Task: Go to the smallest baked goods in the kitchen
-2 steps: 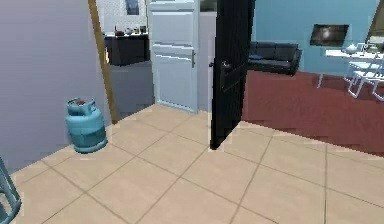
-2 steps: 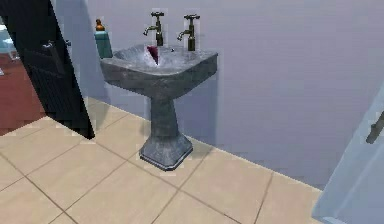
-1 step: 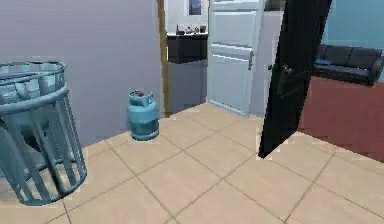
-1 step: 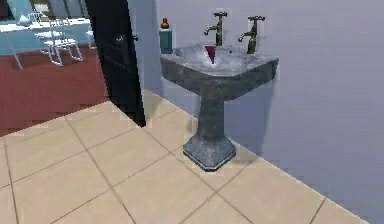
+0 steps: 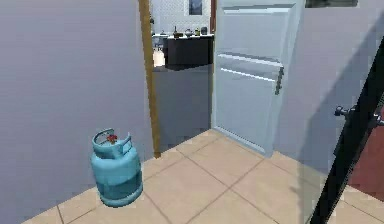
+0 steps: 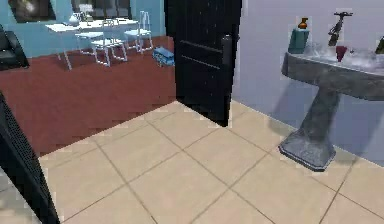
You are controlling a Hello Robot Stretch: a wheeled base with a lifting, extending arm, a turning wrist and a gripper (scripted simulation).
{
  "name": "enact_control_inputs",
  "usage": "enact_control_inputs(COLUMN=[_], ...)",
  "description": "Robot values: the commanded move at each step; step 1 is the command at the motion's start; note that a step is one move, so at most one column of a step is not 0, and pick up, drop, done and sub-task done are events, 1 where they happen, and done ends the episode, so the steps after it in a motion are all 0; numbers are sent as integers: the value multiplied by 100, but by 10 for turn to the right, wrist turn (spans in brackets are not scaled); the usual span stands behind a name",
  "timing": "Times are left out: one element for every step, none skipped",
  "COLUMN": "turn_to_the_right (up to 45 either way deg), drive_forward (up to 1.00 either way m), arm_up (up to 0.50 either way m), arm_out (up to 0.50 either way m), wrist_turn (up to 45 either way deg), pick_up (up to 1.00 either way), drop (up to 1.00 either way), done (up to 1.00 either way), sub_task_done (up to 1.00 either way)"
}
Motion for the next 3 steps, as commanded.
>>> enact_control_inputs(turn_to_the_right=[0, 0, -120], drive_forward=[100, 95, 0], arm_up=[0, 0, 0], arm_out=[0, 0, 0], wrist_turn=[0, 0, 0], pick_up=[0, 0, 0], drop=[0, 0, 0], done=[0, 0, 0], sub_task_done=[0, 0, 0])
